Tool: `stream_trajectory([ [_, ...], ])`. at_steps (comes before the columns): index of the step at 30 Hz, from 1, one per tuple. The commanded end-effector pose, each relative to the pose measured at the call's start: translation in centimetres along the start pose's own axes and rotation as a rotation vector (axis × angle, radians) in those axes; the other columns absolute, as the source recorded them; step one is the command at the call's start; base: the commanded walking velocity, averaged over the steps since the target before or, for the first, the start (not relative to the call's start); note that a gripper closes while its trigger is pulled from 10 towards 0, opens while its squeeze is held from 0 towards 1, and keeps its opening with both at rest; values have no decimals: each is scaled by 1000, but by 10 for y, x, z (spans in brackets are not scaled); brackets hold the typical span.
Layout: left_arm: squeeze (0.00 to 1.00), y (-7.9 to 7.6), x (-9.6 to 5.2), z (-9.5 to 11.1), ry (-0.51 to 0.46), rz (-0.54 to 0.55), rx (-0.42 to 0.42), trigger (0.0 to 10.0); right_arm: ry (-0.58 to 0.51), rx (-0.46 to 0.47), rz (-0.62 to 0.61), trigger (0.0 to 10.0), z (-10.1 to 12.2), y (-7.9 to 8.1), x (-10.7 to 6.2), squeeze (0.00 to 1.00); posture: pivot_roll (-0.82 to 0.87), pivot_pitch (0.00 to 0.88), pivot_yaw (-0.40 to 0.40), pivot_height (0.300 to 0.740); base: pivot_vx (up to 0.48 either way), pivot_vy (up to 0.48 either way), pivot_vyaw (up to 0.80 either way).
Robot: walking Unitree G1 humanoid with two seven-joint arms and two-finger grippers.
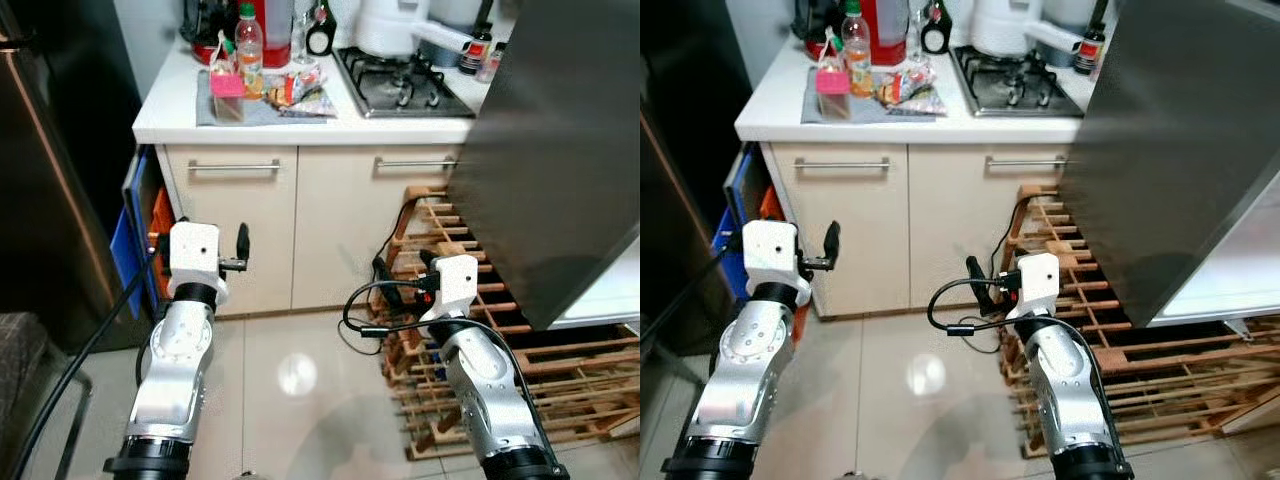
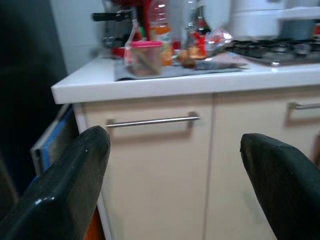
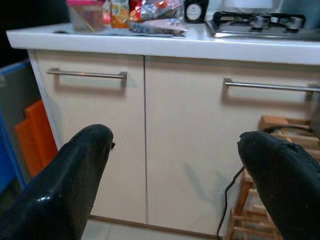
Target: Restocking fridge
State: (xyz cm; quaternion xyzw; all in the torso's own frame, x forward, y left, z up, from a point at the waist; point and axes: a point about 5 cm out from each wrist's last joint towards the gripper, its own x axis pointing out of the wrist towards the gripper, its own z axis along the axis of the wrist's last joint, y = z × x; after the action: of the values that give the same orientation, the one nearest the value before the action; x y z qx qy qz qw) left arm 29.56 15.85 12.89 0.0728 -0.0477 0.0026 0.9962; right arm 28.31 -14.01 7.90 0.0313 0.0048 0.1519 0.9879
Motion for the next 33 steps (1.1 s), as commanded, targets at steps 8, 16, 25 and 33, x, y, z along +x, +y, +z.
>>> stream_trajectory([
  [8,0,3,2,3,-22,-7,-16,10000,-17,8,-21,10000,2,0,3,0,-58,0,-26,740,480,0,250],
  [16,0,1,8,12,-71,-40,-6,10000,-35,1,-29,10000,4,1,4,0,-60,0,-23,740,480,0,0],
  [25,0,-3,8,10,-63,-65,-9,10000,-42,-3,-47,10000,5,-1,4,0,-59,0,-25,740,480,0,0],
  [33,0,2,10,28,-162,-34,1,10000,-83,-27,-40,10000,13,0,7,0,-57,0,-29,740,480,0,0],
])
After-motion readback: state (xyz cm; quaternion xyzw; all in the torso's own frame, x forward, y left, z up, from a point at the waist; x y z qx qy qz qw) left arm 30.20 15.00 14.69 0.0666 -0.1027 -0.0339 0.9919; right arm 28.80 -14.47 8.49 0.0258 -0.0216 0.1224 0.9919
